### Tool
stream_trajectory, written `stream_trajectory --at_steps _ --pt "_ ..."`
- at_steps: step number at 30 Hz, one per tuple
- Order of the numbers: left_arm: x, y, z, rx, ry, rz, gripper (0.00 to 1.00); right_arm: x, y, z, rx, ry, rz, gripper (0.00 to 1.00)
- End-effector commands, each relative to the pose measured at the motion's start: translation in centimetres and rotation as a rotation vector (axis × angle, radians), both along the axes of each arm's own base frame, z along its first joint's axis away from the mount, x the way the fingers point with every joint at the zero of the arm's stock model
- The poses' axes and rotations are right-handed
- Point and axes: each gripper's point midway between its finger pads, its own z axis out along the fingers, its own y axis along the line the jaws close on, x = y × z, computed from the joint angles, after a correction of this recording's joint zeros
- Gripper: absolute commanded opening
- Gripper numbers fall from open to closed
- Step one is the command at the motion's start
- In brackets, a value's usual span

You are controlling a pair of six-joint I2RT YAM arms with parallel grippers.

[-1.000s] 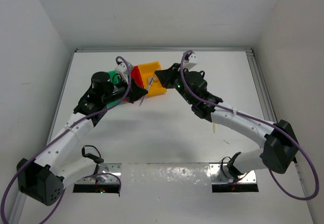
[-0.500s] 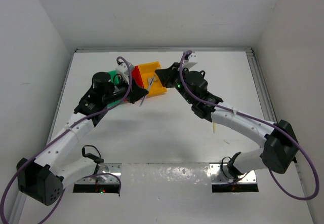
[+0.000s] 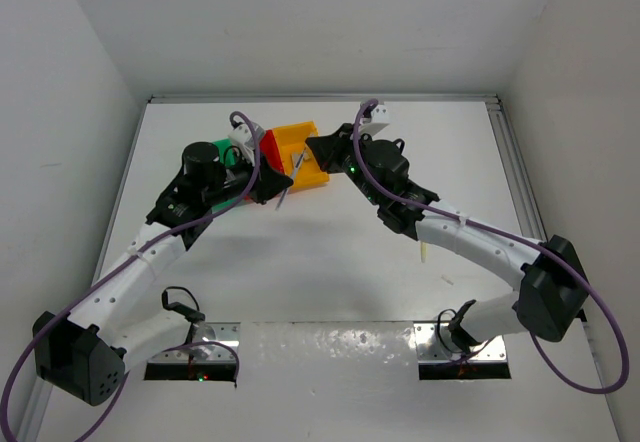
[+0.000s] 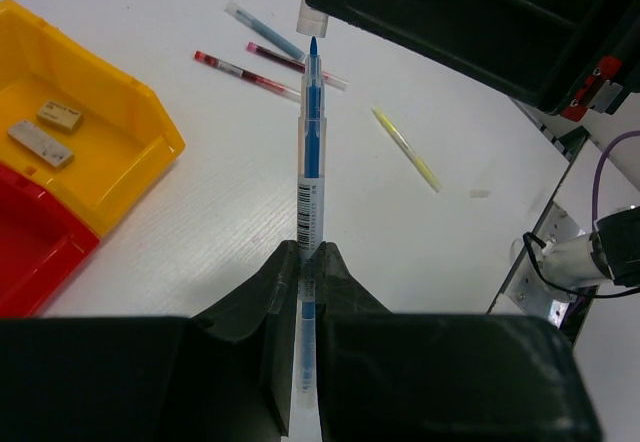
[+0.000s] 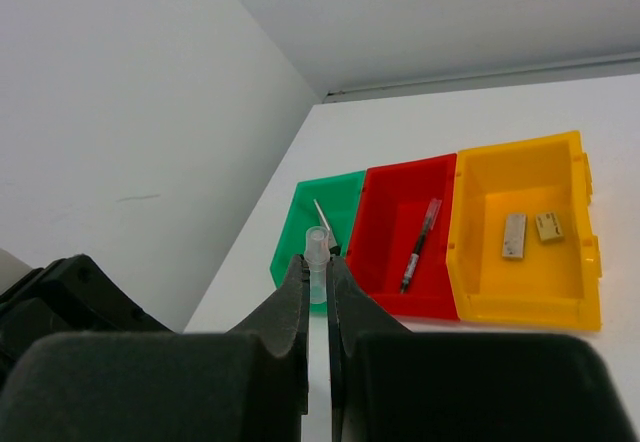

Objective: Sort the stationery into containers
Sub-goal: Close the pen cap on the pen.

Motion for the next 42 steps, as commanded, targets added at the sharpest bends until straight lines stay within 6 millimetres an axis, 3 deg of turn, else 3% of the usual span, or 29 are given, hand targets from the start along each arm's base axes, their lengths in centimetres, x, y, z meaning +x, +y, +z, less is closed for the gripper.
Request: stream_trajectory --at_steps 1,16,20,33,42 --pt "0.2 -0.5 2.4 -0.035 -0.061 -0.004 0.00 0.2 0.0 3.7 0.075 -0.068 0.001 0.00" --pt "0.2 -0.5 2.3 -0.031 -0.057 0.002 0.00 -0.2 0.7 4.8 0.125 -0.070 0.034 0.00" --pt "0.3 -0.4 2.5 -0.039 -0.061 0.010 0.00 -0.4 1.2 3.9 0.143 -0.033 0.055 0.00" --pt "0.2 -0.1 2.4 -0.027 -0.067 0.012 0.00 0.0 -0.6 3.8 0.140 -0.044 -0.005 0.00" --pt "-0.5 0.2 2.0 0.041 -0.119 -0.006 0.00 -0.5 0.8 4.4 0.207 -0.049 0.043 0.00"
